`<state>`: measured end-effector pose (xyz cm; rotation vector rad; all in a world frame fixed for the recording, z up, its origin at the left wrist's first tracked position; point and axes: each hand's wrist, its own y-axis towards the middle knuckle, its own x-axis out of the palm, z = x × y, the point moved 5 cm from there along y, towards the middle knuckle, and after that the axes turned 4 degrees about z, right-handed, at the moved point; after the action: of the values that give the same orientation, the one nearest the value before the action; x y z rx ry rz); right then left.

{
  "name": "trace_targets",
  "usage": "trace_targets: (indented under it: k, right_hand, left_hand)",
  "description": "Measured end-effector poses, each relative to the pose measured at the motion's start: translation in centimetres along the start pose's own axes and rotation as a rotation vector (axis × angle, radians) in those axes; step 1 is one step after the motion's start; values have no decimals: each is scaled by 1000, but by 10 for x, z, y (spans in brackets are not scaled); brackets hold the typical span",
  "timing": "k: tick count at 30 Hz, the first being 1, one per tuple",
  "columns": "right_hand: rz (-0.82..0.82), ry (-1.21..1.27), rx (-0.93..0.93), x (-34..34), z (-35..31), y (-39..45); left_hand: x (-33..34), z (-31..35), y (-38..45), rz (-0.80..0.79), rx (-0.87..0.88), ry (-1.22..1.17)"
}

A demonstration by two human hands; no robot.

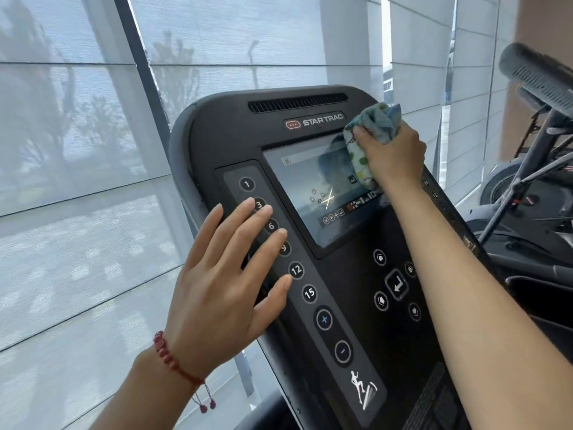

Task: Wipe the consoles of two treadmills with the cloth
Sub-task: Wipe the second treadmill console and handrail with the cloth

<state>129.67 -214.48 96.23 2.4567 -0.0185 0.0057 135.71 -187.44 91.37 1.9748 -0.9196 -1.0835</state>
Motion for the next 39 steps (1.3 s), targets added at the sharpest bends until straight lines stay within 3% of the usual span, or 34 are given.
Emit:
trace_targets:
  k: [9,14,25,32,39]
  right_hand:
    - [-183,118,-207,12,-67,-79]
    - [-244,143,-283,8,-66,-81]
    - [-5,-58,-67,-38,45,17]
    - [-14,-53,-92,-29,35,-2]
    - [-168,109,-214,-21,-28,-86]
  left_hand:
    - [-2,3,1,6,-23,-11]
    - [-1,5,2,8,-24,-9]
    - [1,3,-1,20,-18,-20]
    - [2,3,-1,39,-29,-29]
    - [0,4,-1,27,-20,-15]
